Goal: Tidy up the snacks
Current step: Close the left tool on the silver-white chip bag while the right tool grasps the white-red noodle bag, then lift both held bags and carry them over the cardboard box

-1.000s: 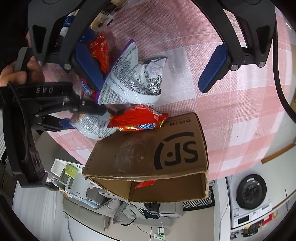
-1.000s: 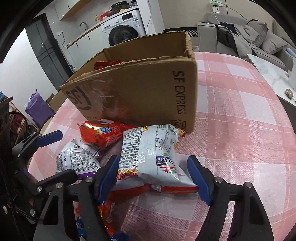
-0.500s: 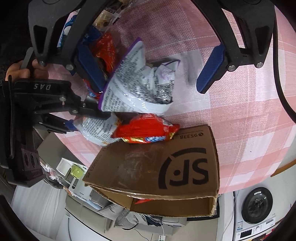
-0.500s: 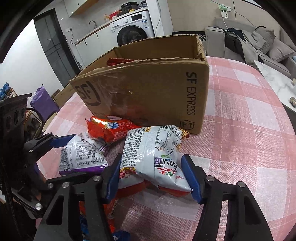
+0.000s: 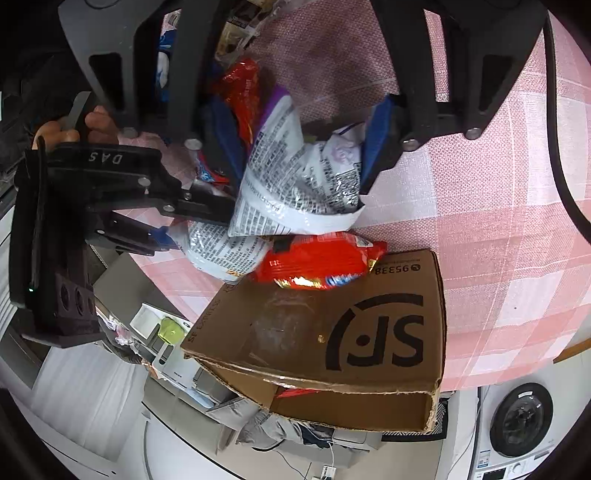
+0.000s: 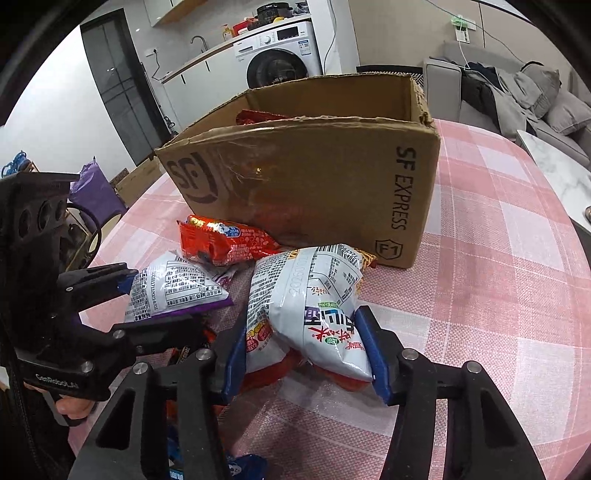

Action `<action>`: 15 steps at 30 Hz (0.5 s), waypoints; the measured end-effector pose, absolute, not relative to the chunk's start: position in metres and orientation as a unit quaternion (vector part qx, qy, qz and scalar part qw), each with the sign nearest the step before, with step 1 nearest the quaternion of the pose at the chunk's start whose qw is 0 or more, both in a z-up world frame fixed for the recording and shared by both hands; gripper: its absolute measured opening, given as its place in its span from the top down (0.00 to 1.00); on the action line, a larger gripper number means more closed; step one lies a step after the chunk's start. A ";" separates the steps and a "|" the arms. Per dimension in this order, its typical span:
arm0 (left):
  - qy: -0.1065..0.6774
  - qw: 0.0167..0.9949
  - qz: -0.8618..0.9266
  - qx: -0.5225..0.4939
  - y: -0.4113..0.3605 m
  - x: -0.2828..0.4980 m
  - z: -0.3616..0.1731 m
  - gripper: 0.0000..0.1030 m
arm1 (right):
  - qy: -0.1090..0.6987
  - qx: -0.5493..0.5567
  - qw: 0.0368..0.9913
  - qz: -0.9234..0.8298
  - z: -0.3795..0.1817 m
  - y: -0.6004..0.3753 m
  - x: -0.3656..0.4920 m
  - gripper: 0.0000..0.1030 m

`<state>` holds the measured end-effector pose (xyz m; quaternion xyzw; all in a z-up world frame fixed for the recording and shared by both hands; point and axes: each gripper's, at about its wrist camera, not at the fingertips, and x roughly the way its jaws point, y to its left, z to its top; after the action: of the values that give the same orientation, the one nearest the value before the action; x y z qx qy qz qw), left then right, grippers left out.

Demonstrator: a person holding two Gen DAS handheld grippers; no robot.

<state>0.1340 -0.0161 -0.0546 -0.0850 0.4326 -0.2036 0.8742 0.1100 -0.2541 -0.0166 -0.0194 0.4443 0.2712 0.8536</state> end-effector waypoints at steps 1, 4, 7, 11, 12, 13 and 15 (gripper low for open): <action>0.431 0.875 -0.203 -0.082 -0.016 0.133 -0.054 0.48 | 0.444 -0.019 0.854 0.271 -0.016 -0.254 0.110 0.46; 0.425 0.880 -0.203 -0.070 -0.020 0.131 -0.050 0.49 | 0.444 -0.017 0.854 0.271 -0.015 -0.255 0.112 0.46; 0.420 0.883 -0.201 -0.060 -0.024 0.126 -0.047 0.50 | 0.443 -0.016 0.855 0.271 -0.014 -0.257 0.112 0.47; 0.415 0.886 -0.199 -0.058 -0.030 0.124 -0.041 0.50 | 0.439 -0.012 0.857 0.271 -0.010 -0.261 0.112 0.47; 0.413 0.887 -0.199 -0.058 -0.030 0.124 -0.039 0.50 | 0.437 -0.011 0.858 0.271 -0.009 -0.261 0.112 0.47; 0.411 0.888 -0.199 -0.058 -0.030 0.124 -0.037 0.50 | 0.435 -0.009 0.858 0.271 -0.008 -0.263 0.112 0.48; 0.408 0.889 -0.199 -0.058 -0.030 0.124 -0.033 0.50 | 0.432 -0.008 0.860 0.270 -0.005 -0.265 0.112 0.48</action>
<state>0.1241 -0.0301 -0.0335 -0.0583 0.4080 -0.1991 0.8891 0.1120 -0.2651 -0.0045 -0.0076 0.4320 0.2702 0.8604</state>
